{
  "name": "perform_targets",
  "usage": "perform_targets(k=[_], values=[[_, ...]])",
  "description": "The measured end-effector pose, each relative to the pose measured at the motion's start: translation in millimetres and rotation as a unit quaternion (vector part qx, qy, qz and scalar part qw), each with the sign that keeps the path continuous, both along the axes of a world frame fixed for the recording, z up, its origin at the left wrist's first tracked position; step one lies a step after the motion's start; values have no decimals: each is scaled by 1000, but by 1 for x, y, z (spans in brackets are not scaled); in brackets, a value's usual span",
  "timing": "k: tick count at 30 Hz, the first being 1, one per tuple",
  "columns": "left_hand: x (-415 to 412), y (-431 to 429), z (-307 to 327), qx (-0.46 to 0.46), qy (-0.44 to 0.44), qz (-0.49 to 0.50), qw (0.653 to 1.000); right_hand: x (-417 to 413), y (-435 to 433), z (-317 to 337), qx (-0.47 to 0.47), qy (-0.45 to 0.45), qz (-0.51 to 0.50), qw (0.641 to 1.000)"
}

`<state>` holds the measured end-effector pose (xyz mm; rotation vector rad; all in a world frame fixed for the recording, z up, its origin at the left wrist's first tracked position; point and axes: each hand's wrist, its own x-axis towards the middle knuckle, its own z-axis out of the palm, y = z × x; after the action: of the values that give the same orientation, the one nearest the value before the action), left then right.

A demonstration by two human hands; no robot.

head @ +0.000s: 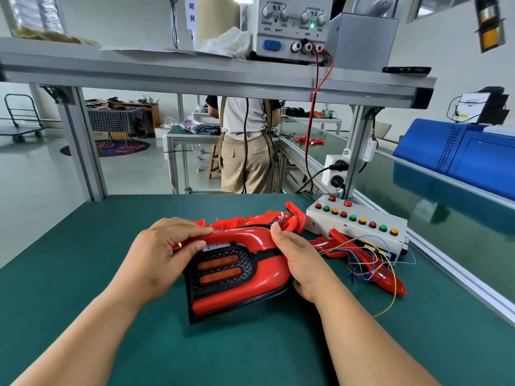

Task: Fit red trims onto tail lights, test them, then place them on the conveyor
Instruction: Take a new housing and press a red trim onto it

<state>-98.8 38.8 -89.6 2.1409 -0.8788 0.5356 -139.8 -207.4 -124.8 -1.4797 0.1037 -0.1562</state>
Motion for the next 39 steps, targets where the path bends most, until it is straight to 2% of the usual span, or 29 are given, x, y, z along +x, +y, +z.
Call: perform_targets(k=[7, 17, 20, 22, 24, 26, 34, 39], values=[[2, -6, -4, 50, 13, 5, 999, -1, 0, 0, 12, 2, -6, 1000], [6, -9, -11, -5, 27, 36, 999, -1, 2, -3, -16, -11, -2, 1000], [7, -11, -17, -22, 74, 62, 995, 0, 2, -4, -25, -18, -5, 1000], [2, -15, -20, -79, 202, 35, 976, 0, 2, -4, -25, -17, -7, 1000], [-5, -21, -21, -216, 351, -48, 910, 1, 2, -5, -24, -18, -10, 999], [-10, -28, -19, -309, 418, -97, 849, 1, 3, -5, -25, -23, -16, 999], [-9, -35, -21, -427, 430, -58, 794, 5, 17, -8, -17, -29, -43, 998], [-7, -36, -21, -418, 437, -50, 795, 8, 23, -12, 23, -49, -67, 996]])
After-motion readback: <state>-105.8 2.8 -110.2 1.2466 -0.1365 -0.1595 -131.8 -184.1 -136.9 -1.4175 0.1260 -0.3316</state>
